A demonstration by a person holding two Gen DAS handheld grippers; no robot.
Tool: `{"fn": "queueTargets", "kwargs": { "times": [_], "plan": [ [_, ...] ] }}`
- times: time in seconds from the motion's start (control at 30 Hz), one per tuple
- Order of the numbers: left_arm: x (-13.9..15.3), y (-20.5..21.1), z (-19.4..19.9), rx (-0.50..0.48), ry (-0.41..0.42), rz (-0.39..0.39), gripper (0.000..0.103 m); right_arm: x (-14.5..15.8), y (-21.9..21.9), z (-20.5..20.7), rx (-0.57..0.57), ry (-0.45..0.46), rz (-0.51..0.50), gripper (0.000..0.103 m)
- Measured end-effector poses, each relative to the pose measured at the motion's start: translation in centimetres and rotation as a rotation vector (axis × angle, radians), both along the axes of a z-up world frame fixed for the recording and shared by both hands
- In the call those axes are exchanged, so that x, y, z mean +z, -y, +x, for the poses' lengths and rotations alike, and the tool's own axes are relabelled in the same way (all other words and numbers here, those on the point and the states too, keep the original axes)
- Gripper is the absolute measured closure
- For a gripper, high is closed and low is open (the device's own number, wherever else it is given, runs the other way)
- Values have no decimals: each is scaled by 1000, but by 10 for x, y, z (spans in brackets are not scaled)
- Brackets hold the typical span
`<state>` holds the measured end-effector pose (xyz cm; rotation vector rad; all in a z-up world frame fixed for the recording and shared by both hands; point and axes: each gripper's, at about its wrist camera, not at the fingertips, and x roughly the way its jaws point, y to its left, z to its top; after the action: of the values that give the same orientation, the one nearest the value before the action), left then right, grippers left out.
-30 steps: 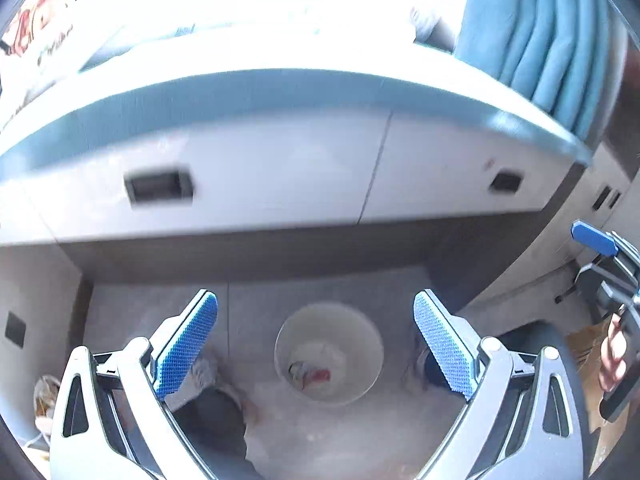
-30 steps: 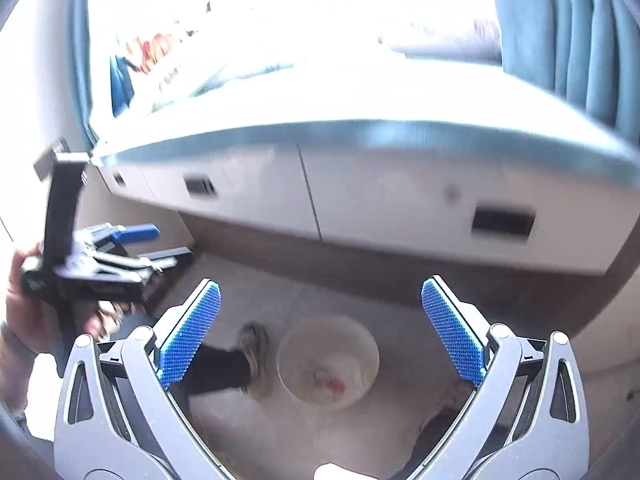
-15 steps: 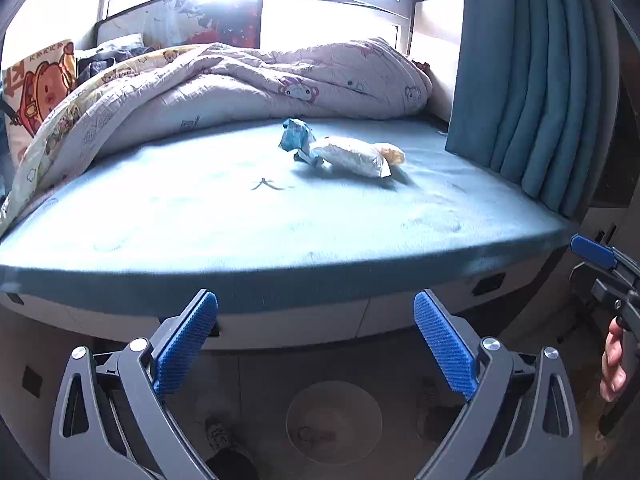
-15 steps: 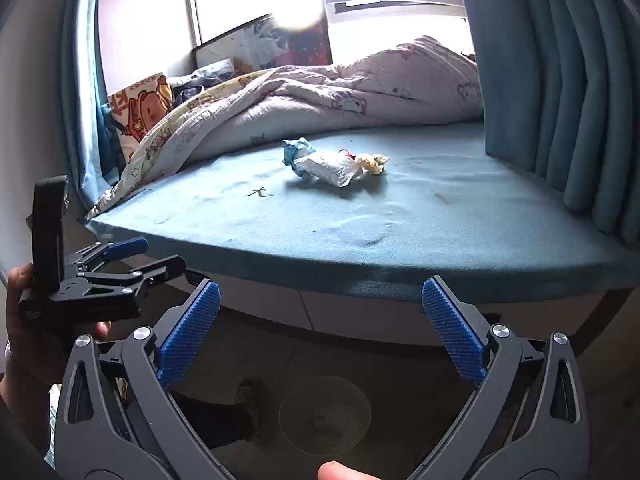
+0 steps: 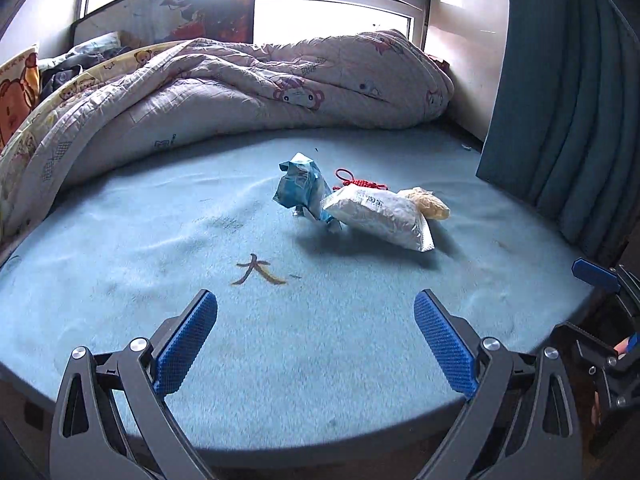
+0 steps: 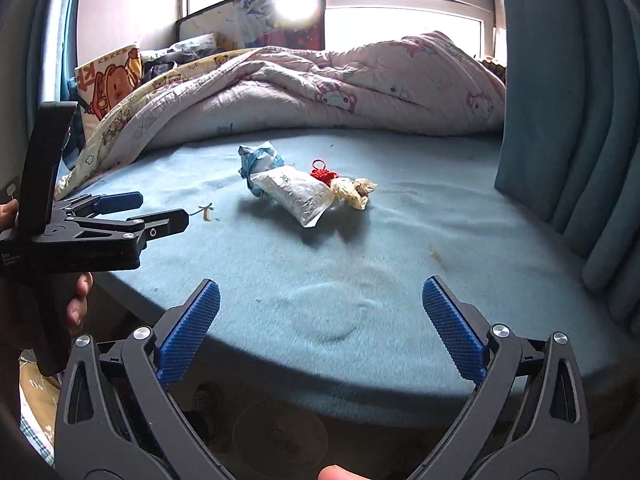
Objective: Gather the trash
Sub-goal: 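Move both open tools back up to the remaining trash on the mattress, then grasp the blue-white wrapper with the left tool while the right tool grasps the crumpled tan paper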
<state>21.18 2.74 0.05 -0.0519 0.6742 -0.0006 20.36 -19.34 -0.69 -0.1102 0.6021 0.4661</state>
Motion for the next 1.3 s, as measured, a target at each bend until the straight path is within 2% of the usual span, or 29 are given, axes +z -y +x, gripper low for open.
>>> {"fn": "queueTargets", "kwargs": {
  "times": [0.33,0.6,0.63,0.7,0.73,0.8,0.83,0.93,1.07,1.13,1.23,1.3],
  "plan": [
    [-6,-18,95,15,-47,-53,6,-6,-13,96,-52,-57,-24,5],
    [-13,-31,164,56,-98,-71,7,-14,-23,126,-38,-73,-17,5],
    [-16,-30,170,52,-106,-69,10,-16,-24,128,-37,-75,-17,5],
    [-23,-27,180,35,-134,-68,33,-18,-26,131,-37,-78,-20,5],
    [-27,-25,182,24,-151,-65,51,-19,-26,133,-38,-80,-22,5],
    [-29,-23,183,16,-154,-69,57,-20,-28,138,-44,-80,-33,5],
    [-28,-23,181,21,-143,-66,66,-20,-30,140,-48,-79,-44,5],
    [-23,-23,175,25,-118,-55,71,-18,-35,150,-51,-87,-39,5],
    [-17,-31,166,37,-99,-58,77,-16,-34,172,-54,-178,87,6],
    [-15,-36,163,38,-98,-63,78,-16,-40,181,-84,-181,77,11],
    [-12,-41,157,34,-99,-57,78,-25,-50,193,-84,-234,53,29],
    [-9,-42,153,29,-96,-50,78,-29,-52,195,-81,-251,55,52]
  ]
}}
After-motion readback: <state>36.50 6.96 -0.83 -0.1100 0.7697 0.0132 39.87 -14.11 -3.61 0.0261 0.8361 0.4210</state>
